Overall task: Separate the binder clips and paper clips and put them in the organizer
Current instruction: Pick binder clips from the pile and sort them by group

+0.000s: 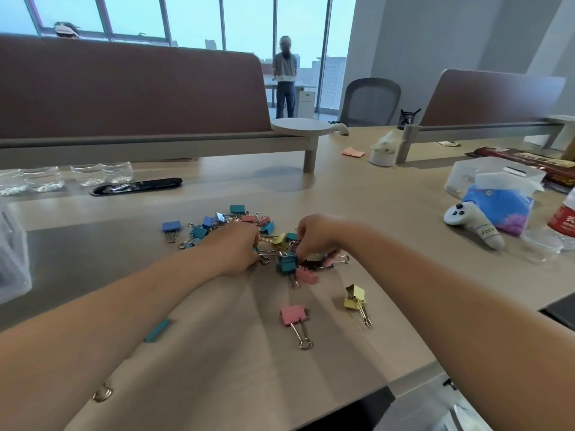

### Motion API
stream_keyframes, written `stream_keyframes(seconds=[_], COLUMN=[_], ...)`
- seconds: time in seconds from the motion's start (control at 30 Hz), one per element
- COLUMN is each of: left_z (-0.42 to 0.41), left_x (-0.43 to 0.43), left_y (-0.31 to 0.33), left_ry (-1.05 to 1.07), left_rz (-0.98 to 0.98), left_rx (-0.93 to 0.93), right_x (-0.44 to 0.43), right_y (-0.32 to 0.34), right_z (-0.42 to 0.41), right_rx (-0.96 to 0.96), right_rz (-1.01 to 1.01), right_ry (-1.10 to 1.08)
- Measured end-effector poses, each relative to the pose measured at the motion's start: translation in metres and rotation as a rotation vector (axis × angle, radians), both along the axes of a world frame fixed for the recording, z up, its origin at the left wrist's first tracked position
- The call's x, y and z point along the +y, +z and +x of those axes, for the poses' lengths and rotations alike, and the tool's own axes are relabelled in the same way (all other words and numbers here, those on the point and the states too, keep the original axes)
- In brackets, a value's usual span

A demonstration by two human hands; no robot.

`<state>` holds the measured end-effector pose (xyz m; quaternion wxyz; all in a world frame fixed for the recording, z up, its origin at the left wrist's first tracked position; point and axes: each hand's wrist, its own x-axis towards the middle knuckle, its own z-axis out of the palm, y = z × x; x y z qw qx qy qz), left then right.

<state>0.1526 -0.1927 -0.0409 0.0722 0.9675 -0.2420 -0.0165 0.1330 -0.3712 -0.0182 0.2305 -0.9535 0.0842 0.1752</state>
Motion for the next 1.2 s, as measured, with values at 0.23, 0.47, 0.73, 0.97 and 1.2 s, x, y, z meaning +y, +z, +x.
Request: stream_keyframes(seconds=[0.23,0.47,0.73,0.97,1.2], left_z=[0.008,0.001,0.009,0.007,-0.006], left_x=[0.004,-0.004,-0.010,0.002,0.019], left_y=[-0.007,0.004,-0.004,-0.005,0.004], left_ry=[0.023,-0.094,-0.181,-0.125,0.033], left_rz=[-0.095,-0.063,0.093,-0.059,-0.035], left_rx=[-0.038,0.012,-0.009,-0.065,-0.070], right_x=[0.003,-0.001,-0.016,-0.024,-0.037], right_y=[-0.004,0.012,0.004,0.002,0.009], right_z=[0.023,0.025,0.018,0.004,-0.032], right_rx=[-0.233,-0.352,-0.293,-0.313,-0.311], right_rz=[0.415,0.560,0.389,0.345,-0.097], right_ry=[-0.216,-0.249,-0.244,-0.120,0.049])
